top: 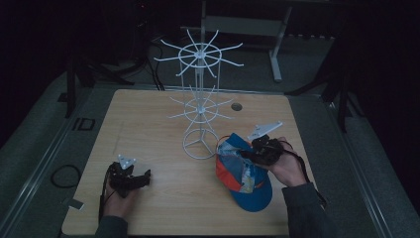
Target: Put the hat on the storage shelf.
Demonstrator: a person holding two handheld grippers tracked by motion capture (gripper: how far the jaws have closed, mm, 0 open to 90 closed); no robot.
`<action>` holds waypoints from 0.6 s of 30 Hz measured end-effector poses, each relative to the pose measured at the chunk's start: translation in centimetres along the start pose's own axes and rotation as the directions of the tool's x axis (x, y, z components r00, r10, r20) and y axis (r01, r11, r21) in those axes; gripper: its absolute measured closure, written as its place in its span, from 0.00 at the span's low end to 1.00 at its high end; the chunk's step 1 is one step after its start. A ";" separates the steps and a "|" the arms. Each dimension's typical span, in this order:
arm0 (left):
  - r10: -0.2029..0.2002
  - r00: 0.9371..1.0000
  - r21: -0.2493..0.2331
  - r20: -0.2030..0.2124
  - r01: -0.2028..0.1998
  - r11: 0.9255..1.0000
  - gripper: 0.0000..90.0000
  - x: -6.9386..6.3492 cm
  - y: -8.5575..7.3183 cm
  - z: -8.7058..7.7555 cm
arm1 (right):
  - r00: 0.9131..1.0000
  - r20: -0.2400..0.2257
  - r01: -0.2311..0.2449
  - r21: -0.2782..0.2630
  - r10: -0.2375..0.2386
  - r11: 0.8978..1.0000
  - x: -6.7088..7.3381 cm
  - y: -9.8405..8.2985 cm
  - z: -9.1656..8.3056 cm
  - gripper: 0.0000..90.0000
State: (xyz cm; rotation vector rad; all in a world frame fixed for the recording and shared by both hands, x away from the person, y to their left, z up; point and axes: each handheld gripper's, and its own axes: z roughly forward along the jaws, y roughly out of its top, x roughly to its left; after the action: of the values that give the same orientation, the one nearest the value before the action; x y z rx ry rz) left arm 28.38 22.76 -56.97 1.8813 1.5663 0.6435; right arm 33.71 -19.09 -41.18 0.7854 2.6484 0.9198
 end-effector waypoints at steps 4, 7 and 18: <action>0.001 1.000 0.001 0.000 -0.001 1.000 0.16 0.0 0.0 0.0 | 1.000 0.001 0.001 -0.009 -0.001 1.000 0.0 0.1 -0.4 0.98; 0.002 1.000 0.002 0.000 -0.002 1.000 0.16 0.0 0.0 0.0 | 1.000 0.004 0.006 -0.019 -0.005 1.000 0.1 0.2 -0.7 0.98; 0.002 1.000 0.003 0.001 -0.002 1.000 0.16 0.0 0.0 0.0 | 1.000 0.017 0.012 -0.045 -0.011 0.999 0.1 0.3 -1.8 0.98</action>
State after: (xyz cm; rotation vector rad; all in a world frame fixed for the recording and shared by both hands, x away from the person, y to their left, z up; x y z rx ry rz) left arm 28.37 22.78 -56.94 1.8860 1.5658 0.6416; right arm 33.09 -19.76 -39.55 0.7630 2.6052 0.9625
